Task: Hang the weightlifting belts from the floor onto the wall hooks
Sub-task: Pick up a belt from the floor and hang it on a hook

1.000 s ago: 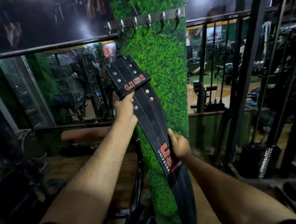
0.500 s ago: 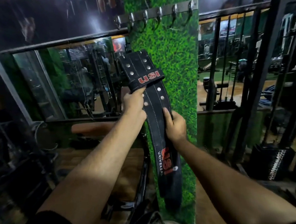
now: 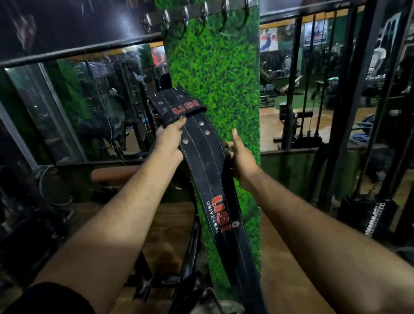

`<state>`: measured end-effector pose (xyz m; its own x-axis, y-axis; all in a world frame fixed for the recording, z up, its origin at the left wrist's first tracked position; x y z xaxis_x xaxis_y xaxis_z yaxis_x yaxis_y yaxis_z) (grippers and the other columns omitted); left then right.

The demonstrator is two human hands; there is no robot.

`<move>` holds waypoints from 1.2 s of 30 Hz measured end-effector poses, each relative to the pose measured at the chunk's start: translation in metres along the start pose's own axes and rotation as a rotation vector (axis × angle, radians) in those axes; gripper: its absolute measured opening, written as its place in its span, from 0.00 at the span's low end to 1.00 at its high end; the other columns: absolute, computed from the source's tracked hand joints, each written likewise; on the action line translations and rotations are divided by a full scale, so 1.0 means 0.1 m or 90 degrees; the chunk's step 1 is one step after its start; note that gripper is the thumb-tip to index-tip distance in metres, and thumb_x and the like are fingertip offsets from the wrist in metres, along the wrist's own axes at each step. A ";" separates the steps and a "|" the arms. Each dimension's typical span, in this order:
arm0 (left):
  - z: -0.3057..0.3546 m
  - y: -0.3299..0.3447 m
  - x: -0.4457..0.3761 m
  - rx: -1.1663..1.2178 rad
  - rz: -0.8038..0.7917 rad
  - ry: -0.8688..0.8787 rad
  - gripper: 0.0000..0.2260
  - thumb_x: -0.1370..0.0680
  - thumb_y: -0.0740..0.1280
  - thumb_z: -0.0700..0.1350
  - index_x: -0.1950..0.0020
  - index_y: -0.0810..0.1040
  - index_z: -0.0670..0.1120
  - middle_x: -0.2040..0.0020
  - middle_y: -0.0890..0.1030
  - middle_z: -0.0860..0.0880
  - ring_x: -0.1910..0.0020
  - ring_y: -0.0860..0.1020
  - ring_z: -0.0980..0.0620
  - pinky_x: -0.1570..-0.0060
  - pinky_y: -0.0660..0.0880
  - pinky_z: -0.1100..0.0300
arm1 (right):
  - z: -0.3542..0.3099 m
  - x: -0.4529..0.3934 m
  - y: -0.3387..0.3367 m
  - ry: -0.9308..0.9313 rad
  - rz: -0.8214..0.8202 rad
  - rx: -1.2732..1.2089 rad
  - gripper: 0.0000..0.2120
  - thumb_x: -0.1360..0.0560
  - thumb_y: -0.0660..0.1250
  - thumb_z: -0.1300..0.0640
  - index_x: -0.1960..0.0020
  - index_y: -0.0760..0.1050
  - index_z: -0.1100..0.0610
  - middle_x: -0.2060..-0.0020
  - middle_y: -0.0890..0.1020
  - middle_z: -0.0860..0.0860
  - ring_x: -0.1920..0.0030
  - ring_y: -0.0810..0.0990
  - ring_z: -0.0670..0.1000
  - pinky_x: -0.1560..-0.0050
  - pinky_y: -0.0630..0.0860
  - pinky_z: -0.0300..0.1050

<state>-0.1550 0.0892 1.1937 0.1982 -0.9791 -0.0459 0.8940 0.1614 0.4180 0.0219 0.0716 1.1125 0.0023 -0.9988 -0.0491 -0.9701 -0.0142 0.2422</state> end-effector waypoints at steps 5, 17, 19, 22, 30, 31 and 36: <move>-0.15 0.20 0.15 -0.075 -0.104 0.033 0.16 0.24 0.70 0.35 0.35 0.78 0.39 0.45 0.84 0.38 0.55 0.85 0.42 0.55 0.83 0.47 | -0.73 -0.11 0.15 -0.075 -0.038 0.009 0.25 0.20 0.67 0.44 0.35 0.77 0.63 0.48 0.85 0.63 0.59 0.85 0.57 0.61 0.83 0.48; -0.17 0.39 0.49 0.024 -0.360 -0.006 0.25 0.27 0.70 0.40 0.31 0.73 0.38 0.38 0.80 0.37 0.39 0.79 0.40 0.37 0.76 0.44 | -0.93 -0.08 -0.16 -0.059 -0.042 0.133 0.14 0.21 0.70 0.45 0.47 0.76 0.55 0.58 0.84 0.51 0.67 0.82 0.48 0.69 0.80 0.44; -0.07 0.40 0.36 -0.001 -0.273 0.001 0.16 0.21 0.68 0.51 0.37 0.78 0.45 0.43 0.84 0.41 0.44 0.83 0.42 0.44 0.79 0.46 | -0.93 -0.11 -0.17 -0.081 -0.045 0.179 0.14 0.22 0.71 0.45 0.47 0.72 0.54 0.57 0.83 0.52 0.64 0.81 0.49 0.63 0.83 0.51; 0.00 0.42 0.07 -0.049 -0.084 -0.003 0.13 0.19 0.65 0.57 0.47 0.81 0.49 0.49 0.86 0.43 0.55 0.85 0.45 0.52 0.82 0.47 | -0.98 -0.13 -0.12 -0.124 -0.040 0.205 0.15 0.21 0.70 0.47 0.44 0.71 0.55 0.52 0.83 0.54 0.58 0.82 0.53 0.60 0.83 0.54; 0.02 0.61 -0.35 -0.100 -0.033 0.026 0.32 0.28 0.64 0.71 0.38 0.79 0.47 0.47 0.85 0.46 0.53 0.84 0.44 0.56 0.83 0.46 | -1.26 -0.31 -0.05 -0.211 0.051 0.242 0.06 0.17 0.64 0.52 0.45 0.72 0.55 0.52 0.84 0.50 0.57 0.81 0.44 0.60 0.80 0.31; 0.03 0.64 -0.39 -0.104 -0.039 0.032 0.31 0.27 0.63 0.70 0.39 0.80 0.47 0.48 0.85 0.46 0.54 0.84 0.44 0.57 0.83 0.48 | -1.29 -0.34 -0.07 -0.214 0.066 0.233 0.08 0.17 0.64 0.51 0.47 0.72 0.55 0.53 0.84 0.51 0.60 0.79 0.43 0.64 0.78 0.29; 0.15 0.89 -0.55 -0.129 -0.084 0.081 0.23 0.20 0.60 0.65 0.42 0.80 0.47 0.55 0.82 0.50 0.61 0.80 0.51 0.61 0.79 0.55 | -1.52 -0.53 -0.13 -0.268 0.133 0.275 0.17 0.17 0.61 0.44 0.45 0.79 0.57 0.53 0.85 0.53 0.55 0.83 0.50 0.60 0.81 0.39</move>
<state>-0.0922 0.1560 1.2476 0.1116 -0.9719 -0.2074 0.9751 0.0668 0.2115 0.0709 0.1175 1.2593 -0.2081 -0.8733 -0.4406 -0.9504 0.2869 -0.1198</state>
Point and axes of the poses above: each hand's wrist, its own x-axis away from the middle knuckle, its own y-axis out of the palm, z = x × y, the point moved 6 cm from there along -x, towards the middle knuckle
